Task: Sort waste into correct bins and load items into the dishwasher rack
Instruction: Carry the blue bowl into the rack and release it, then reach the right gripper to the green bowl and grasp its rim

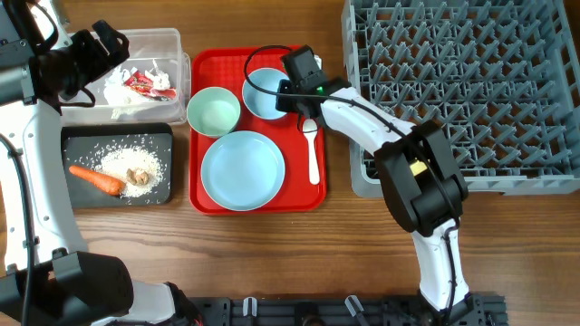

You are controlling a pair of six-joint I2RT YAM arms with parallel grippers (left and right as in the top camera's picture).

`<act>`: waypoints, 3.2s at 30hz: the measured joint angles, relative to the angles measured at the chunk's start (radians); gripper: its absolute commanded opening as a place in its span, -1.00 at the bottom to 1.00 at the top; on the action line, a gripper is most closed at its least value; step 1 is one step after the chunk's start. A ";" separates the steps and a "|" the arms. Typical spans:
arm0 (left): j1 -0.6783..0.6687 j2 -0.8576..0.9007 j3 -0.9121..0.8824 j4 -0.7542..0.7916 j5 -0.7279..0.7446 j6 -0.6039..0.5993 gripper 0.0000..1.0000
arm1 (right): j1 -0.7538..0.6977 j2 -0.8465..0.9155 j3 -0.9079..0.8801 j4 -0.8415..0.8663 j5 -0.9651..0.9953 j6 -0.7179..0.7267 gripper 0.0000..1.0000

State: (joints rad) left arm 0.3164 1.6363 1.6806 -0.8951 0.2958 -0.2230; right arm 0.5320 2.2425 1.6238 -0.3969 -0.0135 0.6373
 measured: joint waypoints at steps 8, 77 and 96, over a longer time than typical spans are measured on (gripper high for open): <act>0.000 0.000 0.000 0.000 0.000 0.000 1.00 | -0.028 -0.137 0.115 -0.222 0.294 -0.237 -0.91; 0.000 0.000 0.000 -0.002 0.000 0.000 1.00 | -0.002 0.007 0.150 0.240 0.999 -1.226 0.99; 0.000 0.000 0.000 -0.003 0.000 0.000 1.00 | 0.059 -0.077 0.146 -0.064 -0.276 -0.380 0.22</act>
State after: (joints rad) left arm 0.3164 1.6363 1.6806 -0.8978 0.2958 -0.2230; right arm 0.5907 2.1658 1.7699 -0.4606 -0.2897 0.2577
